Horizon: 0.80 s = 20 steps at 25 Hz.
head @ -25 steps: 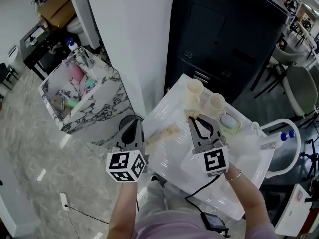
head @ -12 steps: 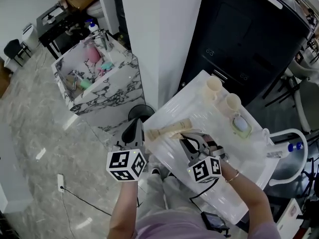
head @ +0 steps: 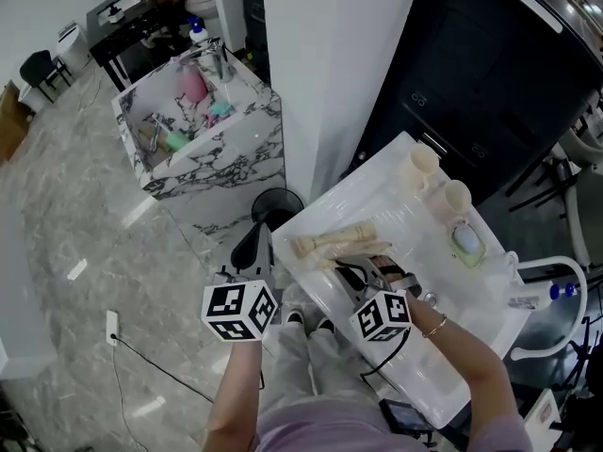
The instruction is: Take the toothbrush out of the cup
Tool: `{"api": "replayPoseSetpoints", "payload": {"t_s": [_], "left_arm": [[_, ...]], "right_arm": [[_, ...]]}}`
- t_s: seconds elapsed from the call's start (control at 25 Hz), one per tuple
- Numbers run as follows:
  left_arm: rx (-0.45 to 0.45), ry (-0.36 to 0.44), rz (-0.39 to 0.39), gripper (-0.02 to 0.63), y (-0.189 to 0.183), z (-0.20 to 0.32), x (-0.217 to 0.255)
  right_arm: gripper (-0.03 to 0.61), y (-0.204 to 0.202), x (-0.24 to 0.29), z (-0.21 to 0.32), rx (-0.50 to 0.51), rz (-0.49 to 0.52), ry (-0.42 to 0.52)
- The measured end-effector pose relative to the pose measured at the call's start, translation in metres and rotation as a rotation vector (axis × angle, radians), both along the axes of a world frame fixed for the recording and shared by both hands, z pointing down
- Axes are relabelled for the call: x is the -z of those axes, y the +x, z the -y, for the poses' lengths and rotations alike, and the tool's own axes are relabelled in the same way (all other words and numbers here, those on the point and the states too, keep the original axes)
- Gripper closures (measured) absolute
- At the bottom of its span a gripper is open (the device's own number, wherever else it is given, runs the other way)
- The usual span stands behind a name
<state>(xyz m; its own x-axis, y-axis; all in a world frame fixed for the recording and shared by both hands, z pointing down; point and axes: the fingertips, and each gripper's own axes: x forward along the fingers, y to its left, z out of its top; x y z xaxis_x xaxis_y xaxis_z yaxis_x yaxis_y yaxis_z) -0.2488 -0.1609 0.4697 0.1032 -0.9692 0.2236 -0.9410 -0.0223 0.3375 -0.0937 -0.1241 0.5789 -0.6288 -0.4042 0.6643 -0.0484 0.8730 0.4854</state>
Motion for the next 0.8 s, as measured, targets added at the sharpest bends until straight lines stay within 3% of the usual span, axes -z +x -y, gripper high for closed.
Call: {"api": "replayPoseSetpoints", "payload": {"t_s": [0.44, 0.8], "left_arm": [[0.017, -0.013, -0.002, 0.614, -0.009, -0.001, -0.002], [-0.005, -0.004, 0.000, 0.614, -0.004, 0.010, 0.002]], "right_arm": [[0.545, -0.003, -0.013, -0.001, 0.026, -0.035, -0.050], [0.489, -0.002, 0.003, 0.004, 0.014, 0.028, -0.081]]}}
